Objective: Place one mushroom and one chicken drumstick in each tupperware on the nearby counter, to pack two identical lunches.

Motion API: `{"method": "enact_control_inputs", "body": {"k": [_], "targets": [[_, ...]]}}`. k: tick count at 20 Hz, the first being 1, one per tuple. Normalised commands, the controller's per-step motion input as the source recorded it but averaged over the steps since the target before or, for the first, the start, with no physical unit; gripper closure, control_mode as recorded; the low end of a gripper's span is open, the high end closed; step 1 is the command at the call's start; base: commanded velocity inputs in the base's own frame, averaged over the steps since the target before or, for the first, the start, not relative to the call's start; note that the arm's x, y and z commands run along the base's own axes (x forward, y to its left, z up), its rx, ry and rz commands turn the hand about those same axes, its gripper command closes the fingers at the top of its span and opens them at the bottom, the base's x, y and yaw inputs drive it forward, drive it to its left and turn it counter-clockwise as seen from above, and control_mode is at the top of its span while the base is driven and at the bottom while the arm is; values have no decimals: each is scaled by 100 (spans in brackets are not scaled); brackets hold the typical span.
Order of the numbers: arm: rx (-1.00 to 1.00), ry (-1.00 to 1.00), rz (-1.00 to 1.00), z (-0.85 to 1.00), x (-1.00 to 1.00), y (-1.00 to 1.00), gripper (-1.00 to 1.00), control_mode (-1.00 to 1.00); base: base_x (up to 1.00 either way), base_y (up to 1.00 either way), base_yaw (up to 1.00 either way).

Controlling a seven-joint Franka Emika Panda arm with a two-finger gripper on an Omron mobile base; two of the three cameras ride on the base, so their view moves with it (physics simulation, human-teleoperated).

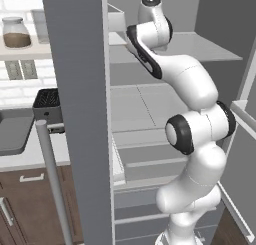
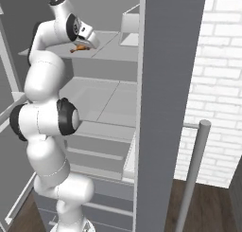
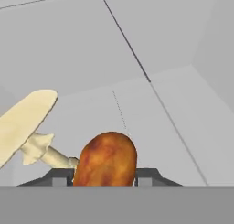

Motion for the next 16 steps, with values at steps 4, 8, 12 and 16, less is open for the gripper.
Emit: {"method": "enact_control_inputs", "body": {"k": [4,8,12,16], "targets": [[0,0,0,-37,-5,-3,100,-100,0,0,0],[0,-7,0,-1,-91,-25,100,-100,0,0,0],[0,-15,0,-3,-100,-39,100,-100,0,0,0],[0,-23,5,-54,-99,-6,100,-100,0,0,0]]}}
